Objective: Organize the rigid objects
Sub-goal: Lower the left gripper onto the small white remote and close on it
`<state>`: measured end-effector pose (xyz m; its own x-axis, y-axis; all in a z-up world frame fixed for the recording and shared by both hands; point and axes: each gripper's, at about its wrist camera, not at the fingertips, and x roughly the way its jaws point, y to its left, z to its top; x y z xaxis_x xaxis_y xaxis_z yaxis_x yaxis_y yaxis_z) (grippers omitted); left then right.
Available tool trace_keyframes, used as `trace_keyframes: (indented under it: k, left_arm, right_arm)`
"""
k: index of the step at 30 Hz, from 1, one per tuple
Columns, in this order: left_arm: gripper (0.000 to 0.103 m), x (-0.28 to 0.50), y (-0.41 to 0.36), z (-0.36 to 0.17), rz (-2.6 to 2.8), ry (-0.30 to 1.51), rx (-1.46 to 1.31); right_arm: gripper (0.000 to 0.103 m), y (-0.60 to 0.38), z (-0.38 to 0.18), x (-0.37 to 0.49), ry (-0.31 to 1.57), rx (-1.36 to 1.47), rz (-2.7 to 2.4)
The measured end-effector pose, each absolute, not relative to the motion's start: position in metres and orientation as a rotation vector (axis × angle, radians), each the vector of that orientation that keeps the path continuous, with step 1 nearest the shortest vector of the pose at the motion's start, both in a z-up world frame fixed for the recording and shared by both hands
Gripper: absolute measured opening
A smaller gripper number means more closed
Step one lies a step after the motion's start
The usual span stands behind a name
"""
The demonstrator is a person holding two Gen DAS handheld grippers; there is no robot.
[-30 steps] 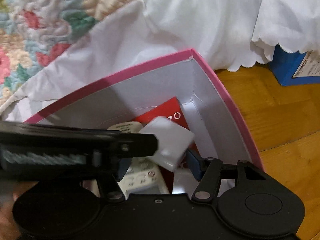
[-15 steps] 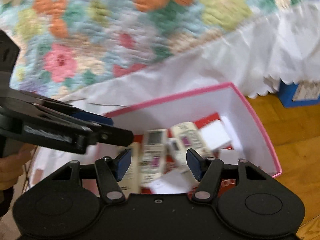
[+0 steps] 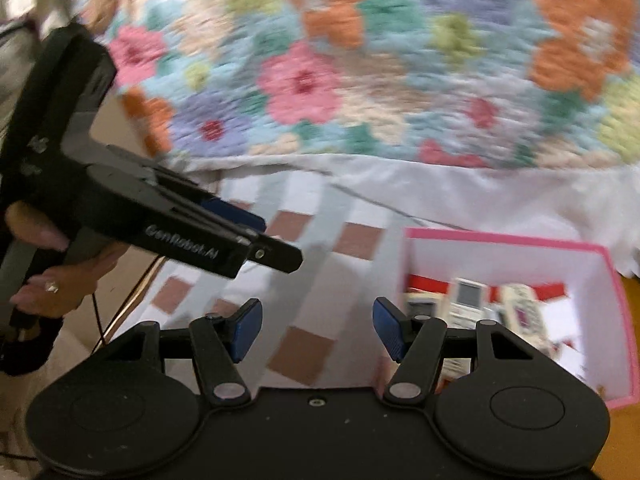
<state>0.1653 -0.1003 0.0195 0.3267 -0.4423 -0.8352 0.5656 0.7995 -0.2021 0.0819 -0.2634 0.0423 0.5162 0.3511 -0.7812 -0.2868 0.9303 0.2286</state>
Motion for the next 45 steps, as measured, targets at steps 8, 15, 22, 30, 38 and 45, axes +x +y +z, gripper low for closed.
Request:
trace_keyframes:
  k: [8,15,22,30,38,45]
  left_arm:
    - [0.052,0.207,-0.029,-0.031,-0.562,1.096,0.076]
    - [0.052,0.233,0.006,-0.080,-0.459,1.100,0.056]
    - [0.052,0.255,0.020,-0.140,-0.380,1.038,0.023]
    - [0.058,0.276,0.034,-0.180,-0.323,1.024,-0.050]
    - [0.030,0.275,0.027,-0.176,-0.415,1.119,-0.097]
    - [0.020,0.280,0.039,-0.186,-0.476,1.252,-0.357]
  right_arm:
    - [0.071,-0.196,-0.006,0.119,0.984,-0.003,0.523]
    - [0.071,-0.165,-0.064,0.165,1.009,0.023,0.531]
    - [0.071,-0.157,-0.120,0.198,1.096,0.114,0.502]
    - [0.071,-0.138,-0.143,0.204,1.056,0.041,0.493]
    - [0.071,-0.132,-0.148,0.207,1.039,-0.010,0.477]
    - [0.071,-0.128,-0.157,0.206,1.042,-0.048,0.431]
